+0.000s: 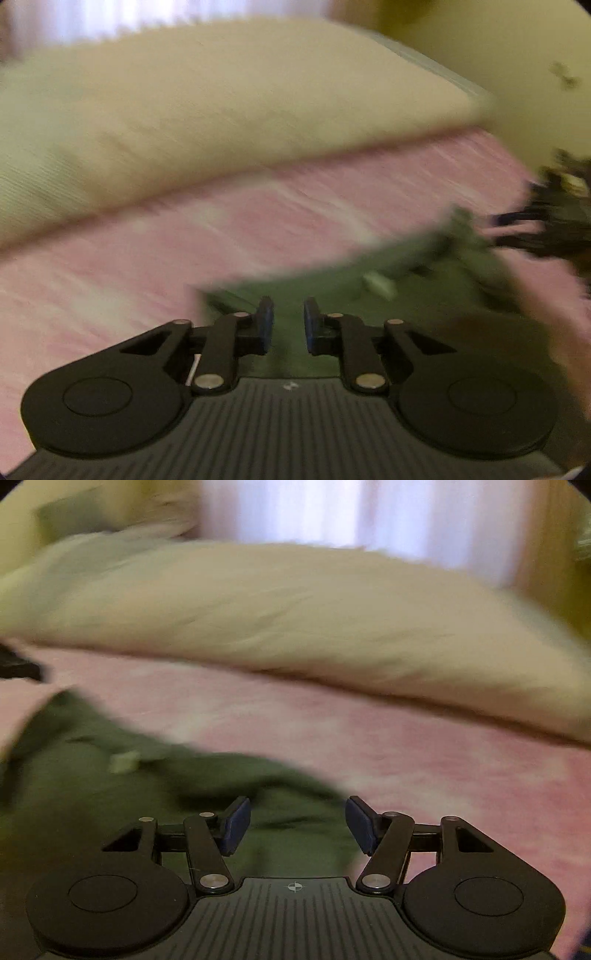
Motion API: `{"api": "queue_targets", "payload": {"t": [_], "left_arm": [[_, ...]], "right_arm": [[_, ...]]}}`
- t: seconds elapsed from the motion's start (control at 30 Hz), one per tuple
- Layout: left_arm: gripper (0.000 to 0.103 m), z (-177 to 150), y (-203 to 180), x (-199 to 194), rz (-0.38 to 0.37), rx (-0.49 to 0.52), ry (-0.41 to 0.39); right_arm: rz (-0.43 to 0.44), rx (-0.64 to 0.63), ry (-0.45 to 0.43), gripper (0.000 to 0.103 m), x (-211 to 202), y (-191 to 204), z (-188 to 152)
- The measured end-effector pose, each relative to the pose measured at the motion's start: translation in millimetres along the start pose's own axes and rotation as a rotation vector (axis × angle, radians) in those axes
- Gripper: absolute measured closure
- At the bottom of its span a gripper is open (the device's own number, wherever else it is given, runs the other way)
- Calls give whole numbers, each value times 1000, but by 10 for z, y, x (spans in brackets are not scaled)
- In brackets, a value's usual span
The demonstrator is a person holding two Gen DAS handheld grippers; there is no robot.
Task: Fold clothes
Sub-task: 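Lift the t-shirt with both grippers, shake it out and lay it flat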
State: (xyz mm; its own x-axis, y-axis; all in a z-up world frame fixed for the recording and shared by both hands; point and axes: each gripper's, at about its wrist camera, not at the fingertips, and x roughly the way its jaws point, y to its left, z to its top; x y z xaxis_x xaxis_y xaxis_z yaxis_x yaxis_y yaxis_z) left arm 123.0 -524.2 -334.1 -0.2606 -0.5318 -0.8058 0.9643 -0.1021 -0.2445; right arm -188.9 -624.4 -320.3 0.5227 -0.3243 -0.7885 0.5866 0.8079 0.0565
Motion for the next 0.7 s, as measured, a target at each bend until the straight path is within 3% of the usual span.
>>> {"api": "queue_targets", "payload": {"t": [0.03, 0.07, 0.13, 0.2, 0.27, 0.33, 0.43, 0.47, 0.57, 0.63, 0.67, 0.7], "left_arm": [[90, -29, -50, 120, -31, 19, 47], [90, -64, -72, 259, -11, 57, 90], [90, -116, -87, 516, 36, 121, 162], [90, -64, 68, 644, 122, 113, 141], [88, 83, 222, 710, 209, 100, 69], [87, 297, 332, 707, 265, 71, -33], [87, 575, 425, 580, 347, -7, -173], [87, 644, 455, 516, 368, -40, -210], [88, 624, 527, 300, 339, -161, -251], [88, 403, 511, 170, 281, -226, -227], [88, 272, 491, 101, 254, -258, -209], [88, 142, 470, 32, 226, -290, -192]], "right_arm": [[59, -6, 47, 72, 114, 36, 20], [88, -23, 87, 78, 236, 67, 34], [116, -69, 146, 78, 458, 123, 66], [133, -96, 150, 78, 634, 88, 121], [107, -113, 119, 78, 814, -23, 224], [19, -72, 44, 78, 948, -211, 361], [-133, 111, -57, 78, 998, -602, 581], [-146, 181, -76, 78, 928, -722, 597], [-137, 342, -117, 78, 587, -988, 545], [-137, 315, -114, 64, 305, -949, 377], [-147, 281, -111, 40, 178, -874, 263], [-154, 240, -111, 36, 42, -778, 120]]}}
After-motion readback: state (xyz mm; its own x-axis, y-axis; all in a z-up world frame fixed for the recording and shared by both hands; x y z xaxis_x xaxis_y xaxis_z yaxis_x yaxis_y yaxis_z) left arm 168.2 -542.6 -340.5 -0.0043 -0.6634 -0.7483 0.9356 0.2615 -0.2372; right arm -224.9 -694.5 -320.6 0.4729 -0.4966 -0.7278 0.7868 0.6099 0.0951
